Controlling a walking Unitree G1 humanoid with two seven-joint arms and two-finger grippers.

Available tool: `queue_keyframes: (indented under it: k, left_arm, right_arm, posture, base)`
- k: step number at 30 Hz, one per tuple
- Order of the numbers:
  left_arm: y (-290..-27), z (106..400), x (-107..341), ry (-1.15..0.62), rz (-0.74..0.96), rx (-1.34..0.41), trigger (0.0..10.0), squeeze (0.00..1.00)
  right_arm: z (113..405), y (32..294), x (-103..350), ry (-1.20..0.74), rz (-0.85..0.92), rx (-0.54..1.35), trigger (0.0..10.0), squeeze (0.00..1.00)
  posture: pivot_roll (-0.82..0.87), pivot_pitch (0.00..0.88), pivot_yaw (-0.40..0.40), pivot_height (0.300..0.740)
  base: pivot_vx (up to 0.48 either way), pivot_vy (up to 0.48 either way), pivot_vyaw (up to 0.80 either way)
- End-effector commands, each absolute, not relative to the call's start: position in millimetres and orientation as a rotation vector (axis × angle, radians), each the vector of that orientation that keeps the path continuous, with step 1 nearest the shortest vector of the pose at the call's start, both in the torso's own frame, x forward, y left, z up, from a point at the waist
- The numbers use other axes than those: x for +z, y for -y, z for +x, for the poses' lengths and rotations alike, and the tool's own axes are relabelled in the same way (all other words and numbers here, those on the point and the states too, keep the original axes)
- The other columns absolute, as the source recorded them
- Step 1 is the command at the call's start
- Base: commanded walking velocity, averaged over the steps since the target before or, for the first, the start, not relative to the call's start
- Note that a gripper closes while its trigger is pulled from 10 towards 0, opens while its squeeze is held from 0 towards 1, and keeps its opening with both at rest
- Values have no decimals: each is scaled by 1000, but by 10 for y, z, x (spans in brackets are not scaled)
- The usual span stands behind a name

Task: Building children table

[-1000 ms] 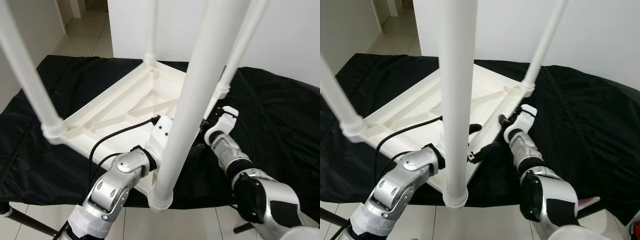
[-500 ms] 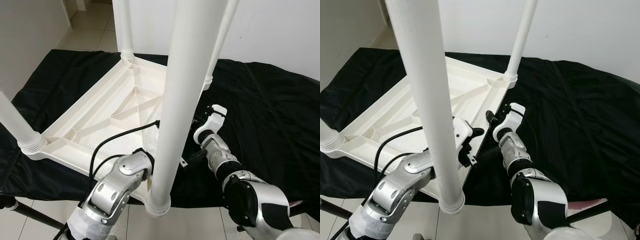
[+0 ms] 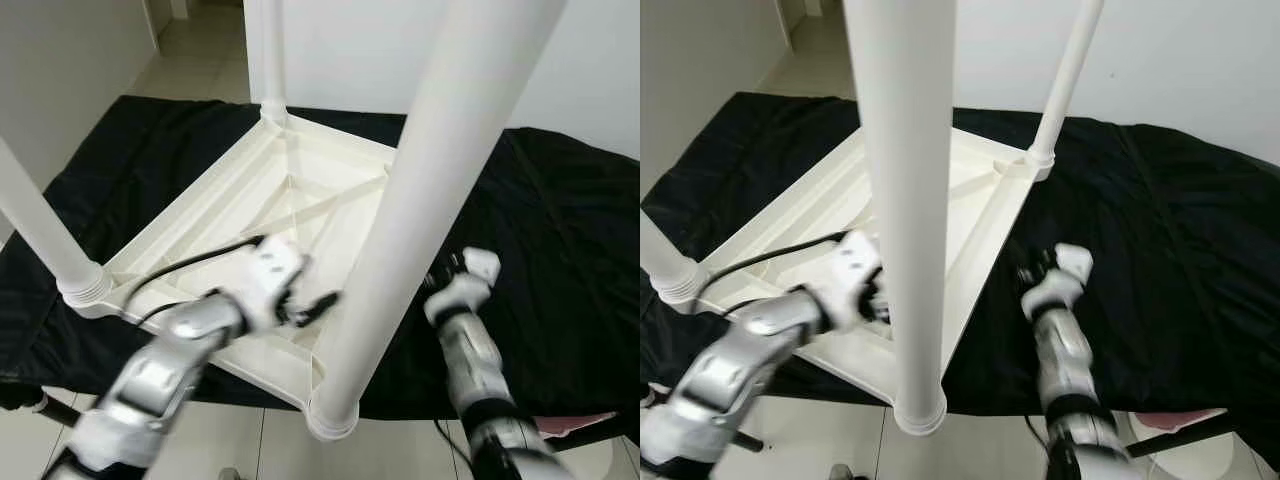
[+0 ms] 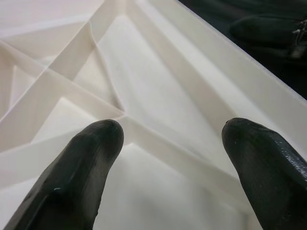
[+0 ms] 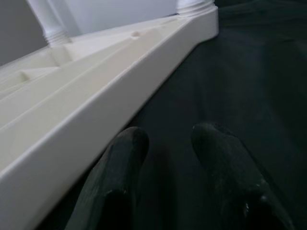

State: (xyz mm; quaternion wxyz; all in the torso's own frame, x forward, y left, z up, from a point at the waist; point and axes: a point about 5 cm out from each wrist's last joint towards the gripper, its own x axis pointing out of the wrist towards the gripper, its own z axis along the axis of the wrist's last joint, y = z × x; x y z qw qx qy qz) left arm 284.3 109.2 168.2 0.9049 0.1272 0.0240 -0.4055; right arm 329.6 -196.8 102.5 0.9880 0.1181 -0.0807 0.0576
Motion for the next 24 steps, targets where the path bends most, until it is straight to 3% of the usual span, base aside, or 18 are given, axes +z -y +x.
queue_keyframes:
  k: [1,8,24]
  left_arm:
    - [-1048,2783,1631,-36,261,-927,10000,0]
    - [-1238,2716,1632,-25,250,-1016,10000,0]
    - [-1419,2472,1561,-67,256,-1210,10000,0]
  right_arm:
    - [3203,1962,976,149,238,132,10000,0]
    - [3047,1974,1194,265,250,180,10000,0]
    - [2961,1974,1476,307,247,253,10000,0]
  posture:
    - [101,116,-39,740]
    - [92,103,-41,740]
    - [95,85,-50,740]
  base:
    - [0,0,0]
    - [0,0,0]
    - [0,0,0]
